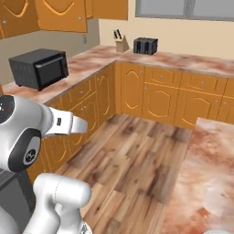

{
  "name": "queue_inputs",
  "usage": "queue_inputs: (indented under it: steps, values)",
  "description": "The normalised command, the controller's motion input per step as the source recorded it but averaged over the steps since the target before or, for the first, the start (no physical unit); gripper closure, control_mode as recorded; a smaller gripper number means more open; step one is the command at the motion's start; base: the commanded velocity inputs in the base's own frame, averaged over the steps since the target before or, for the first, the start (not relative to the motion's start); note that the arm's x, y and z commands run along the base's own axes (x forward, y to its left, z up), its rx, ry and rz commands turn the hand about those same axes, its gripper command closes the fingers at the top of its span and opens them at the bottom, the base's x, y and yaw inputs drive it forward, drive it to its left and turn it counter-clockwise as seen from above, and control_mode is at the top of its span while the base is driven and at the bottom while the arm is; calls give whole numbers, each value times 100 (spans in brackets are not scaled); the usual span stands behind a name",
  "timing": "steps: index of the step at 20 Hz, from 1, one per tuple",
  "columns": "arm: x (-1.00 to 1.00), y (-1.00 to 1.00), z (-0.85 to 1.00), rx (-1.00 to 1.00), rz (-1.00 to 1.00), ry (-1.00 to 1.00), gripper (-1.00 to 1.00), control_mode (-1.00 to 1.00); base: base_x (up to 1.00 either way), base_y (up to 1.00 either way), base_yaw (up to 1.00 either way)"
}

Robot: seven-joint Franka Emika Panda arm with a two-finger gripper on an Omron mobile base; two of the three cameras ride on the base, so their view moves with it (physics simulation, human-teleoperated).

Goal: Take the smaller bowl and place it next to the appetizer plate on the dining counter , and place the larger bowl next to the plate with cooked food.

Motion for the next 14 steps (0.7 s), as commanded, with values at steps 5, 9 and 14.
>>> queue_inputs:
  steps: [5,9,14]
  values:
    - [0,0,0,0,0,0,-100,100,100,4,-2]
    - [0,0,0,0,0,0,-100,100,100,16,-3]
    - [0,0,0,0,0,0,-100,100,100,28,-1]
